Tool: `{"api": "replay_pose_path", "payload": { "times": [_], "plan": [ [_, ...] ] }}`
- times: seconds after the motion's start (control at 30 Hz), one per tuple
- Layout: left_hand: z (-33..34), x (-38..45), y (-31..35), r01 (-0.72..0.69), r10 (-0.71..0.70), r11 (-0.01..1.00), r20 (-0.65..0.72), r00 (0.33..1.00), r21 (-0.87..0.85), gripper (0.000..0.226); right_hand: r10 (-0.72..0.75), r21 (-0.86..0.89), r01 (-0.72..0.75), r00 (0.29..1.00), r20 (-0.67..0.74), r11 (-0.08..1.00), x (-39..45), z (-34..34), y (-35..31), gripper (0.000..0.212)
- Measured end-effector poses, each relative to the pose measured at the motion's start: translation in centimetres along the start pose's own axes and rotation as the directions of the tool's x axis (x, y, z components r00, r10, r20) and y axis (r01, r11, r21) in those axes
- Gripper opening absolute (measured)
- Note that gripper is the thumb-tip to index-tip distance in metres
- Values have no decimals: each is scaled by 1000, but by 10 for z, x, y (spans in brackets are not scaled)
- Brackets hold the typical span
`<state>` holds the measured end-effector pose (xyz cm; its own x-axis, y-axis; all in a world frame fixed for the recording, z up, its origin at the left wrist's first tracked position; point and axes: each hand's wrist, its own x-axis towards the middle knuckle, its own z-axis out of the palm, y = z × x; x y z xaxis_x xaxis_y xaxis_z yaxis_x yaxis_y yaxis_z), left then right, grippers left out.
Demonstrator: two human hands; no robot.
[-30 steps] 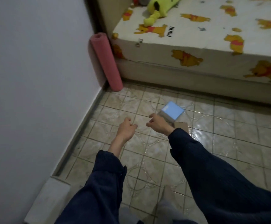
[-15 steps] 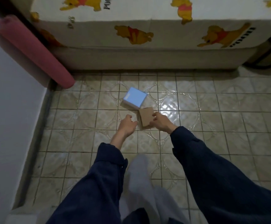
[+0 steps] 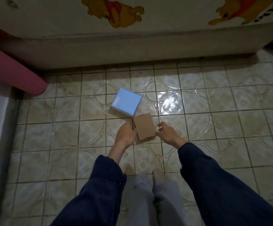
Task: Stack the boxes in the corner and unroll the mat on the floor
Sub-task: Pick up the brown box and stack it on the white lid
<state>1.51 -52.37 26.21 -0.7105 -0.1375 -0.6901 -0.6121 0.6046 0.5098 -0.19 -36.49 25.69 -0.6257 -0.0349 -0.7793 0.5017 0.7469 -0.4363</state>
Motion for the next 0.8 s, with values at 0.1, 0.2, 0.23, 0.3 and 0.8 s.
{"api": "replay_pose_path", "payload": {
  "times": [0.1, 0.2, 0.23, 0.3, 0.8],
  "plan": [
    [31, 69, -11, -52, 53, 999, -3, 999, 12, 37, -16, 7, 16, 1000, -2, 1000, 67, 19, 27, 52],
    [66, 139, -27, -97, 98, 994, -10, 995, 42, 43, -16, 13, 16, 1000, -16, 1000, 132, 42, 59, 53],
    [78, 160, -32, -115, 116, 991, -9, 993, 66, 43, -8, 27, 8, 1000, -25, 1000, 153, 51, 71, 53],
    [99, 200, -42, -158, 160, 979, -2, 987, 129, 44, 11, 47, -9, 999, -52, 999, 192, 69, 97, 51],
    [199, 359, -124, -402, 435, 761, 59, 898, 509, 70, -14, -14, 12, 997, -82, 1000, 349, 148, 178, 50]
  ]
}}
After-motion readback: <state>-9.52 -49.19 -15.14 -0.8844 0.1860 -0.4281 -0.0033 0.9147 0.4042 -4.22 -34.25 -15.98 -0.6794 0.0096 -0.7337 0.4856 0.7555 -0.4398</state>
